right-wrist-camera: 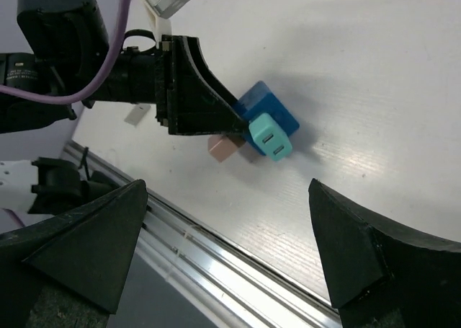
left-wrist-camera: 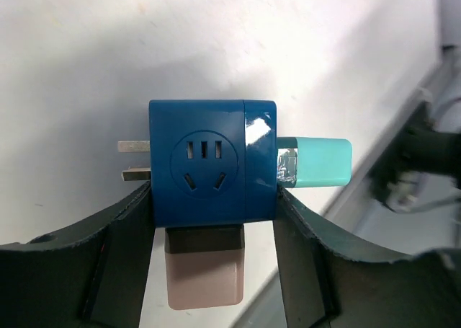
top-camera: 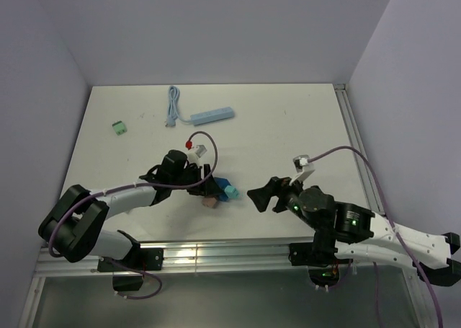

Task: Insert the plug

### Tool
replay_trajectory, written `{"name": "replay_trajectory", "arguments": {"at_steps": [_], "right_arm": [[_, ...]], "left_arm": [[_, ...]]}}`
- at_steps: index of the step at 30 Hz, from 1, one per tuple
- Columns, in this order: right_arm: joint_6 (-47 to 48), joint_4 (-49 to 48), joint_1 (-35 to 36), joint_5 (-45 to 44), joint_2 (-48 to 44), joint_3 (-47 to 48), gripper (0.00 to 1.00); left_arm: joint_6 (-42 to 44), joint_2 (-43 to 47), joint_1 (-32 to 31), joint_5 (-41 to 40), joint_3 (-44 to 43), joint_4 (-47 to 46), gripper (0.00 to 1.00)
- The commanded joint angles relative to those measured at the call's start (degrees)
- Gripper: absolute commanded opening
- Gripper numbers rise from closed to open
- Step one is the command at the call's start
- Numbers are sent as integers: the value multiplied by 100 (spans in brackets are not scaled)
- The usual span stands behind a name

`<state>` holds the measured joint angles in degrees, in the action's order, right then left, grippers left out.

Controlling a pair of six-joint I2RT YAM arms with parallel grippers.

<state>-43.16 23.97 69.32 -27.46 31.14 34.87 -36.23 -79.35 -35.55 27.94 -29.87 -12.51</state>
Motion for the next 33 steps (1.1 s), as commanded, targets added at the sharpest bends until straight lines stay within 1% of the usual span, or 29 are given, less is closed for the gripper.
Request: {"name": "replay_trajectory", "arguments": {"at_steps": [1,2,4,7,10,12,13,14,17,19,22,23,25,26,27,30,33], "right_arm": [[-640,687,-33,-409,-651,-304,100],[-807,775,-24,-418,-948,-367,100],[-974,933,-33,-409,-1188,-507,100],[-1124,1074,-24,-400,-1443,-604,99],[-1195,1145,-24,-409,-1444,-639,99],[-1178,1110,-32,-383,-1391,-648,98],[-1151,1041,-33,-365,-1373,-666,98],[-1099,996,-33,-339,-1321,-666,99],[-949,856,-33,-313,-1172,-657,98],[-818,803,-33,-295,-1075,-596,98],[-669,768,-32,-286,-899,-473,99],[-642,759,-33,-277,-873,-473,99],[-571,715,-24,-268,-872,-464,99],[-554,697,-32,-260,-907,-473,99],[-562,680,-33,-251,-942,-516,99],[-597,679,-33,-251,-1083,-604,99],[-790,846,-24,-260,-1267,-692,99]], "left_arm": [[801,122,-189,-1307,-449,960,0],[836,78,-233,-1431,-493,1057,0],[907,34,-347,-1756,-625,1137,0],[977,-71,-540,-2239,-801,1234,6],[1039,-186,-795,-2766,-959,1479,24],[1048,-221,-961,-2768,-1029,1524,35],[1039,-221,-997,-2951,-1039,1524,38],[1030,-212,-1033,-3083,-1047,1524,47],[1030,-186,-1164,-3321,-1126,1603,60],[1030,-212,-1226,-3392,-1188,1716,62],[1021,-221,-1288,-3567,-1311,1857,70],[1021,-212,-1296,-3603,-1355,1866,81],[1048,-212,-1314,-3603,-1408,1910,89],[1039,-221,-1314,-3612,-1477,1980,96],[1039,-221,-1323,-3629,-1495,1989,99],[1013,-142,-1367,-3699,-1575,2068,100],[907,130,-1384,-3770,-1636,2165,100]]}}
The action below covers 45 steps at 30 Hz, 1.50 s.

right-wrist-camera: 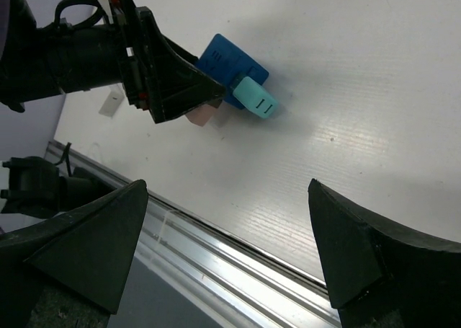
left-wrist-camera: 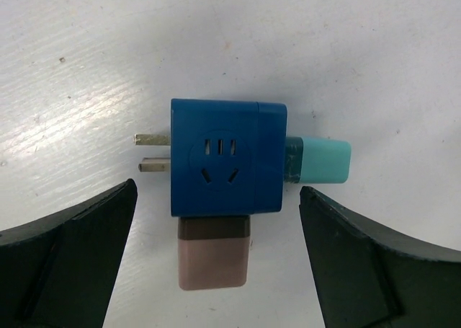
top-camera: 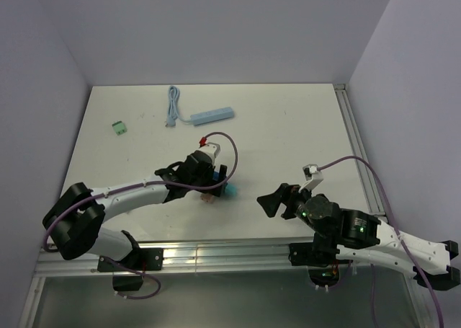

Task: Insert the plug

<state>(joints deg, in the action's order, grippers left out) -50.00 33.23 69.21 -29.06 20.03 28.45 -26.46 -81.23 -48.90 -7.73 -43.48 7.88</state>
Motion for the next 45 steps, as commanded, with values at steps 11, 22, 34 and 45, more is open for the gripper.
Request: {"name": "replay_trajectory", "arguments": {"at_steps": [11,22,34,45], "right_arm": [[-186,79,-13,-258,211,179,100],[1825,-1248,-1620,2007,2443,600,100],[2029,-1829,-2307,3688,2962,574,97],[2029,-2225,-2359,3794,3191,504,96]], "left_arm": [[-412,318,2250,2248,-1347,672,99],[-632,-568,3730,46,-2743,1979,97],[-1788,-804,4300,-951,-2406,2788,99],[-265,-3011,5259,-1662,-4404,2386,100]]}}
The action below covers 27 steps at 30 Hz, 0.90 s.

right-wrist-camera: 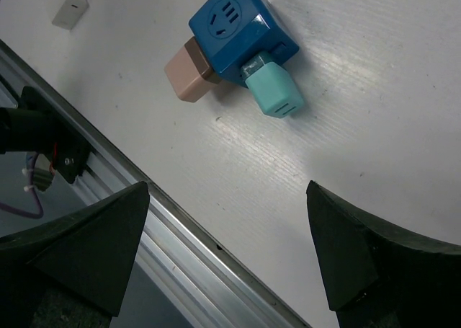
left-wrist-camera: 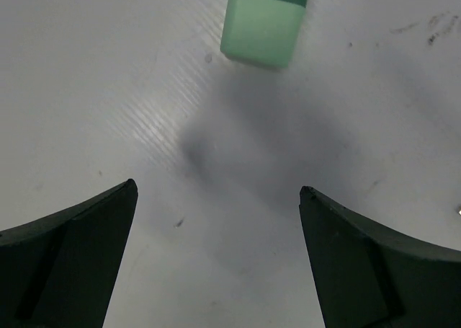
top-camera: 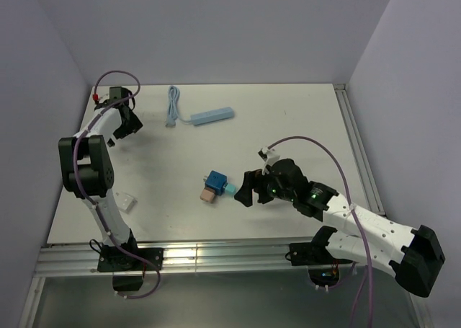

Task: Insert the plug

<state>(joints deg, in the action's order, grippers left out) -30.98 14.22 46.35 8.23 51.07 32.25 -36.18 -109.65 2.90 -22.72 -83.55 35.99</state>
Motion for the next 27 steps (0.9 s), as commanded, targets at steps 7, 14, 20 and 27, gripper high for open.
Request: {"name": "replay_trajectory", "arguments": {"at_steps": [7,14,20,27], "right_arm": [[207,-385,-284,205,351,124,96],[180,-306,-460,118,421,167,96],[110,-253,-548,39,430,176,96],[101,1,-557,-207,369,246,95]], "left_arm": [[1209,-1154,308,39,-1400,-567,97],[1316,-1955,440,119,-2104,-426,92],[1342,-1955,510,408,-1858,-672,66],[1229,-1587,572,1128,-1419,-927,0]]}}
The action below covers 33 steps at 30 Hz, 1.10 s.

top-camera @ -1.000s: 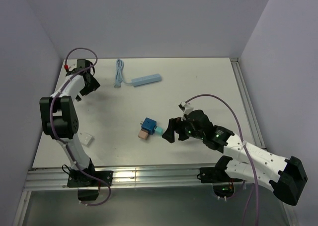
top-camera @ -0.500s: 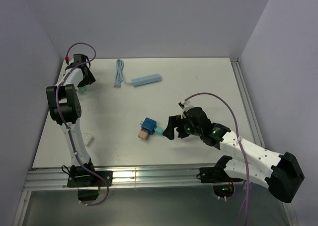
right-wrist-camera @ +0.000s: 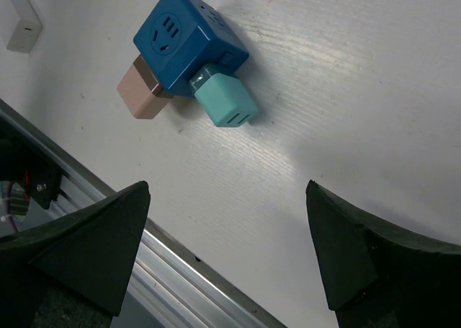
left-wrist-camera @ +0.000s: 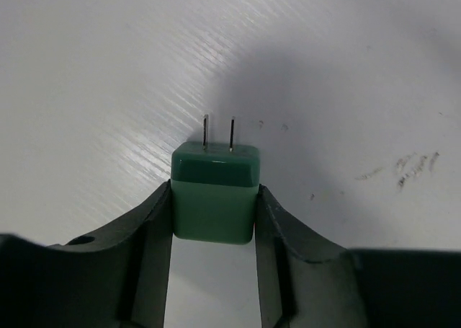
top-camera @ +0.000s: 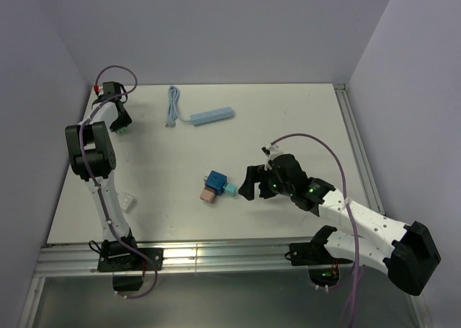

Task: Insert the plug

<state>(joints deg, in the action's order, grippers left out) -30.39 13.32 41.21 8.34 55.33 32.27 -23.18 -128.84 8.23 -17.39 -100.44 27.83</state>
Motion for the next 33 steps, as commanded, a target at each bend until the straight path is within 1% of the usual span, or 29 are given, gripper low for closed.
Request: {"name": "replay_trajectory", "arguments": {"at_steps": [1,3,4,5,6,7,8,9,10,11,12,13,14,16,17,20,21,22,24,25,26,27,28,29,30,31,32,33], "right_arm": [[94,179,-43,-401,-57,288,95],[147,381,-43,-482,-57,393,95],[182,425,-43,-500,-75,437,95],[200,521,-43,-500,-101,481,95],[218,557,-43,-482,-128,560,95],[235,584,-43,-465,-154,587,95],[227,636,-43,-430,-241,622,95],[209,671,-43,-412,-286,692,95],[183,680,-43,-395,-338,728,95],[183,620,-43,-290,-443,737,95],[174,567,-43,-219,-505,745,95],[157,488,-43,-166,-584,737,95],[139,339,-43,-122,-611,737,95],[148,58,-34,53,-646,754,95],[148,-83,-34,89,-672,728,95],[191,-364,1,98,-673,771,95],[183,-426,18,28,-673,789,95],[191,-479,45,-120,-673,798,96],[200,-655,167,-244,-681,851,96],[244,-708,229,-480,-690,860,96],[288,-865,325,-648,-682,877,96],[384,-945,613,-815,-664,912,95],[428,-1006,764,-1008,-568,956,93],[455,-1068,913,-1410,-506,1026,91],[516,-1112,1193,-1562,-419,1166,89],[525,-1147,1309,-1703,-226,1237,85],[517,-1252,1389,-1852,-129,1299,84],[517,-1305,1442,-1958,-23,1386,80]], "left_arm": [[-107,455,12,709,349,-146,0],[-204,929,-49,981,552,-234,0],[-231,1113,-154,1061,630,-252,0],[-266,1524,-216,1184,797,-261,0],[-362,1754,-295,1411,911,-331,0],[-424,2009,-470,1553,1060,-401,0],[-633,2525,-558,1685,1366,-454,0],[-766,2791,-638,1834,1552,-655,0],[-924,3063,-760,2253,1763,-787,0],[-1073,3588,-814,2466,2252,-945,0],[-1344,3846,-1075,2694,2501,-1164,0],[-1512,4101,-1173,2845,2730,-1401,0],[-1906,4573,-1270,2898,3193,-1560,0],[-2251,4998,-1585,3109,3635,-1964,0],[-2444,5296,-1692,3145,3933,-2018,0],[-3269,5701,-2140,3417,4391,-2237,0],[-3446,5807,-2280,3400,4506,-2308,0],[-3604,5904,-2578,3382,4638,-2387,0],[-4140,6159,-2974,3330,4963,-2607,0],[-4360,6238,-3089,3286,5060,-2642,0],[-4727,6387,-3195,3242,5261,-2730,0],[-4905,6441,-3431,3137,5333,-2922,0],[-5089,6502,-3546,3023,5403,-2959,0],[-5422,6659,-3669,2883,5543,-3029,0],[-5582,6739,-3932,2612,5605,-3134,0],[-5740,6810,-4039,2522,5675,-3196,0],[-6116,6941,-4109,2477,5850,-3266,0],[-6320,7003,-4162,2433,5939,-3354,0]]}}
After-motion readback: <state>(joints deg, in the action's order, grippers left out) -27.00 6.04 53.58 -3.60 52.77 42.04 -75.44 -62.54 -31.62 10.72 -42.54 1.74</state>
